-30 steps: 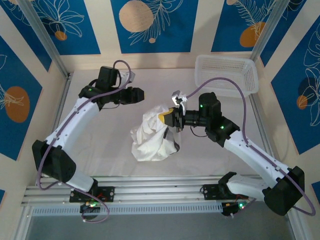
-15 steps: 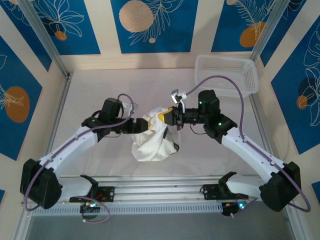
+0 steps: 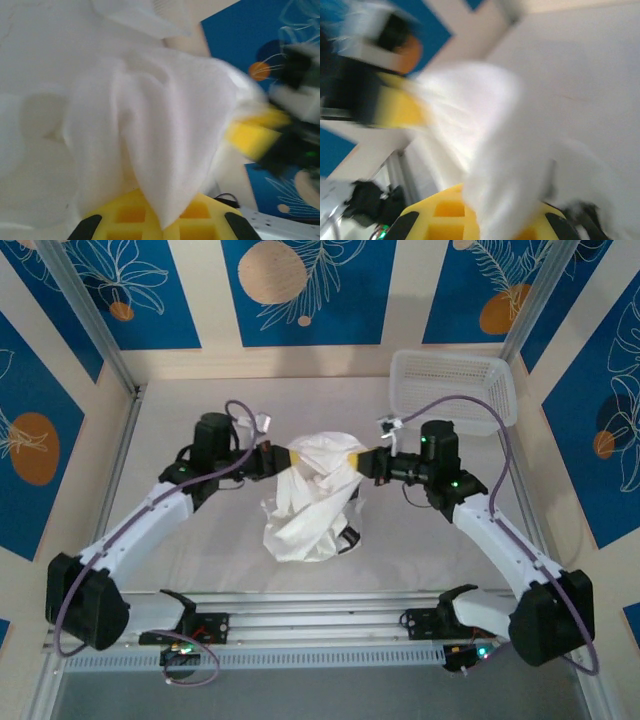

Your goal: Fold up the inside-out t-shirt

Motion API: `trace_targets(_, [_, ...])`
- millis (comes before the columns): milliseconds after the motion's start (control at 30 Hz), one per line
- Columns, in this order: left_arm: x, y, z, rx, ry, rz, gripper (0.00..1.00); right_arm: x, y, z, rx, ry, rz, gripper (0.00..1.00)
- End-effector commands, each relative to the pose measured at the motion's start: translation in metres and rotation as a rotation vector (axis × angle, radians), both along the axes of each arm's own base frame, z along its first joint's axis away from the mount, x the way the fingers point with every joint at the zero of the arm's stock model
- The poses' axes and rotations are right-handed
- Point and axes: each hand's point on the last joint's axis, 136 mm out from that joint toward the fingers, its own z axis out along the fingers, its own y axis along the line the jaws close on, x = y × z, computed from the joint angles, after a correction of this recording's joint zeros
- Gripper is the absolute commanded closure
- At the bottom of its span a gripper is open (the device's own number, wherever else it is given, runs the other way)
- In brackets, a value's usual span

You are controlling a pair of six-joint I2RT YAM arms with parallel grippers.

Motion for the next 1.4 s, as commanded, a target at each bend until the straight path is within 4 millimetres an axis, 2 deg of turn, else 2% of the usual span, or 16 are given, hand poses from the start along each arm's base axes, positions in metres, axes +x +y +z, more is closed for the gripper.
trace_targets(0, [-0.021, 0.0, 0.065, -0.105, -0.069, -0.071, 1.0, 0.004, -0.018, -0.051, -0.01, 0.209, -0.054, 0.99])
trace_targets(33, [-0.023, 0.001, 0.067, -0.11, -0.073, -0.074, 1.0, 0.002, -0.014, -0.053, -0.005, 0.227, -0.039, 0.93])
trace_targets(100, [-0.025, 0.001, 0.064, -0.116, -0.064, -0.076, 1.0, -0.004, -0.005, -0.046, -0.008, 0.227, -0.002, 0.72])
trace_targets(200, [-0.024, -0.001, 0.053, -0.112, -0.026, -0.081, 1.0, -0.002, -0.011, -0.026, -0.079, 0.137, -0.073, 0.64])
trace_targets(300, [-0.022, -0.004, 0.05, -0.117, -0.012, -0.087, 1.0, -0.003, -0.016, 0.006, -0.162, -0.105, -0.15, 0.56])
trace_targets(433, [-0.022, -0.004, 0.054, -0.112, -0.028, -0.096, 1.0, -0.024, 0.02, 0.029, -0.298, -0.502, -0.02, 0.37])
trace_targets(533, [-0.024, -0.005, 0.055, -0.107, -0.028, -0.107, 1.0, -0.019, 0.039, 0.029, -0.36, -0.597, 0.054, 0.34])
trace_targets(633, [-0.027, -0.005, 0.055, -0.104, -0.026, -0.116, 1.0, -0.012, 0.06, 0.032, -0.35, -0.598, 0.148, 0.33])
trace_targets(800, [-0.031, -0.003, 0.056, -0.094, -0.03, -0.126, 1.0, -0.018, 0.102, 0.026, -0.254, -0.534, 0.379, 0.33])
trace_targets(933, [-0.037, -0.004, 0.06, -0.087, -0.051, -0.155, 1.0, -0.01, 0.117, 0.012, -0.254, -0.433, 0.428, 0.39])
trace_targets(967, [-0.038, -0.002, 0.058, -0.065, -0.059, -0.159, 1.0, -0.014, 0.12, 0.013, -0.227, -0.406, 0.457, 0.47])
trace_targets(1067, [-0.031, 0.01, 0.043, 0.059, -0.094, -0.123, 1.0, -0.034, 0.125, 0.024, -0.132, -0.339, 0.554, 0.91])
trace_targets(1100, [-0.024, 0.016, 0.037, 0.094, -0.097, -0.1, 1.0, -0.041, 0.124, 0.031, -0.109, -0.317, 0.577, 1.0])
trace_targets(1167, [-0.01, 0.029, 0.021, 0.171, -0.072, -0.055, 1.0, -0.061, 0.12, 0.052, -0.04, -0.263, 0.624, 1.0])
trace_targets(1267, [0.023, 0.051, -0.022, 0.368, -0.089, 0.017, 1.0, -0.09, 0.109, 0.092, 0.113, -0.193, 0.701, 1.0])
trace_targets(1367, [0.044, 0.043, -0.051, 0.415, -0.109, -0.034, 1.0, -0.107, 0.1, 0.118, 0.213, -0.142, 0.733, 1.0])
